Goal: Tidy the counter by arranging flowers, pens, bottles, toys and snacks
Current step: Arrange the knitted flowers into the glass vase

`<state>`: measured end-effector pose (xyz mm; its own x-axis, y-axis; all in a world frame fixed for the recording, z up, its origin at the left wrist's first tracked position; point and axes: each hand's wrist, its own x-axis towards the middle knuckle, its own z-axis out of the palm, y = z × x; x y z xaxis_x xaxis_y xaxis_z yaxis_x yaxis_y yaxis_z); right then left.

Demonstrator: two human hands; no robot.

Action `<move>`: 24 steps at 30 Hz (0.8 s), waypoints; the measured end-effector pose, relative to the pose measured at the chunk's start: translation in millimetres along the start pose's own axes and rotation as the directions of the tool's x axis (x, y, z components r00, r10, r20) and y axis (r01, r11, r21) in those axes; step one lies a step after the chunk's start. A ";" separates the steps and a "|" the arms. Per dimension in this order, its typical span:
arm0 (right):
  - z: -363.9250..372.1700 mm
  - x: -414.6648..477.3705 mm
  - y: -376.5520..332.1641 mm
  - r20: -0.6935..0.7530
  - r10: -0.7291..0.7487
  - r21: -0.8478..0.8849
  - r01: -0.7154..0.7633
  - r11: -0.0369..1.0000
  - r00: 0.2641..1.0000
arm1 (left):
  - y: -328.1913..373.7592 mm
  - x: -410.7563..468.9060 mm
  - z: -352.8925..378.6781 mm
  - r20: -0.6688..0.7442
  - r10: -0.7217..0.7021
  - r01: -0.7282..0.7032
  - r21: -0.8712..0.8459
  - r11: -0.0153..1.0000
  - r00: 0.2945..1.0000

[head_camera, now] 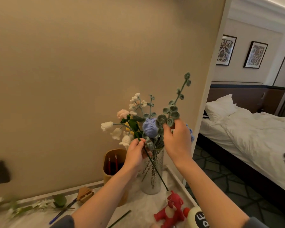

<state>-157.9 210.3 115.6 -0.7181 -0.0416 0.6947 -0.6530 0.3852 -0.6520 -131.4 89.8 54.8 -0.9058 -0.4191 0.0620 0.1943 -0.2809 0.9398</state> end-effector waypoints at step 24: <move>-1.3 -4.1 8.0 -0.035 -0.125 -0.063 0.122 0.991 0.992 | -3.2 4.0 -1.9 -0.012 -0.017 0.017 -0.030 0.999 1.000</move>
<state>-159.9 214.8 107.9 -0.6223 -0.0573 0.7807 -0.7197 0.4341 -0.5418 -134.9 87.4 51.4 -0.9045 -0.4245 0.0415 0.1902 -0.3142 0.9301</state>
